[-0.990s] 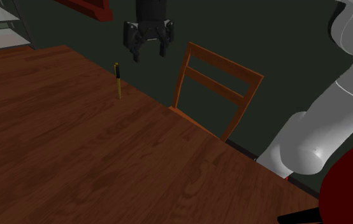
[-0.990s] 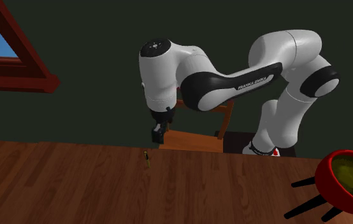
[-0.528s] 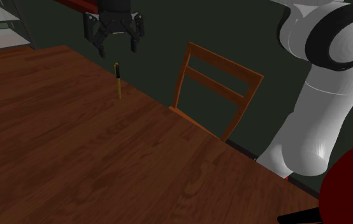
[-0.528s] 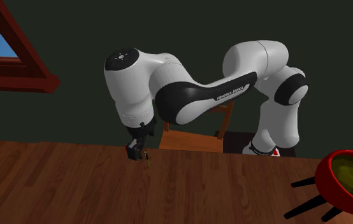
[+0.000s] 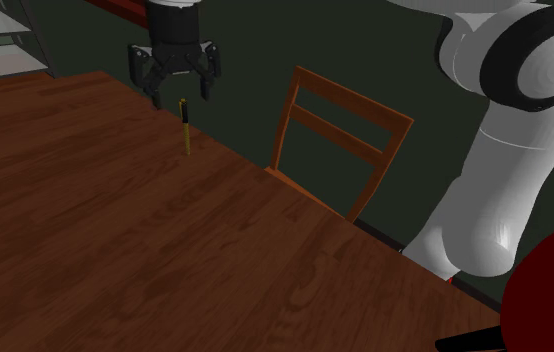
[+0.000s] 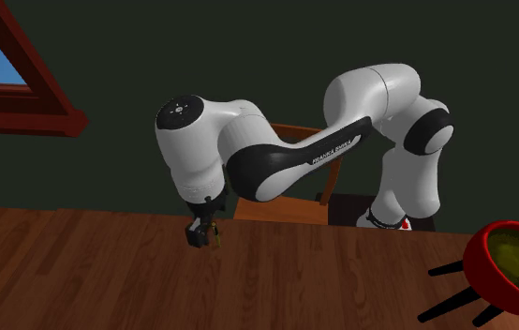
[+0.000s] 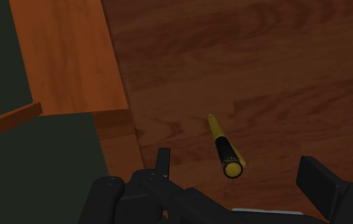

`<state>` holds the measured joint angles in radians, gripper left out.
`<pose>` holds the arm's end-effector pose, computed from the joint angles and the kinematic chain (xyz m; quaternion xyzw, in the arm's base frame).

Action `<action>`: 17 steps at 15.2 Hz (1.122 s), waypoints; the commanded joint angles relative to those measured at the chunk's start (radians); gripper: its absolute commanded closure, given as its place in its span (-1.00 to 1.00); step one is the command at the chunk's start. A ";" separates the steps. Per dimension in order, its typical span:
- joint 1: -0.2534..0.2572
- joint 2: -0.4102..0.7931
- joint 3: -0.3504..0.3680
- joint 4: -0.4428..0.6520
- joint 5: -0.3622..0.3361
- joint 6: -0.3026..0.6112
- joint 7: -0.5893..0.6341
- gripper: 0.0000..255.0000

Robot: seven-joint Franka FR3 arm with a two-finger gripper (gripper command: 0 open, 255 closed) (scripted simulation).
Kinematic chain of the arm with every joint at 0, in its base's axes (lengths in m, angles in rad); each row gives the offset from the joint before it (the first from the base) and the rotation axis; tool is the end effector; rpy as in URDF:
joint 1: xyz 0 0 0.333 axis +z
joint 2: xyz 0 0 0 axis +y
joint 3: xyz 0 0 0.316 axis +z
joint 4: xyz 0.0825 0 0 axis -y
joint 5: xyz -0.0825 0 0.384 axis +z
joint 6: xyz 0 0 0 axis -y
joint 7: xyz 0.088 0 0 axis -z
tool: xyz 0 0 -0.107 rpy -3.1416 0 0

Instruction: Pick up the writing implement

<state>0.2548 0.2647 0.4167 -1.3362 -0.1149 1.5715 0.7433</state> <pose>0.5209 0.3529 0.5894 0.9991 -0.0419 -0.0001 0.0058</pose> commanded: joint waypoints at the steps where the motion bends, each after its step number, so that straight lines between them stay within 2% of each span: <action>1: -0.002 -0.004 0.000 -0.017 0.002 0.014 -0.001 -1.00; 2: -0.002 -0.005 0.000 -0.019 0.002 0.015 0.000 1.00; 11: -0.002 -0.004 0.000 -0.017 0.002 0.013 -0.001 1.00; 17: 0.014 0.028 0.002 0.110 -0.012 -0.083 0.003 1.00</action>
<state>0.2640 0.2838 0.4178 -1.2544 -0.1230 1.5087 0.7436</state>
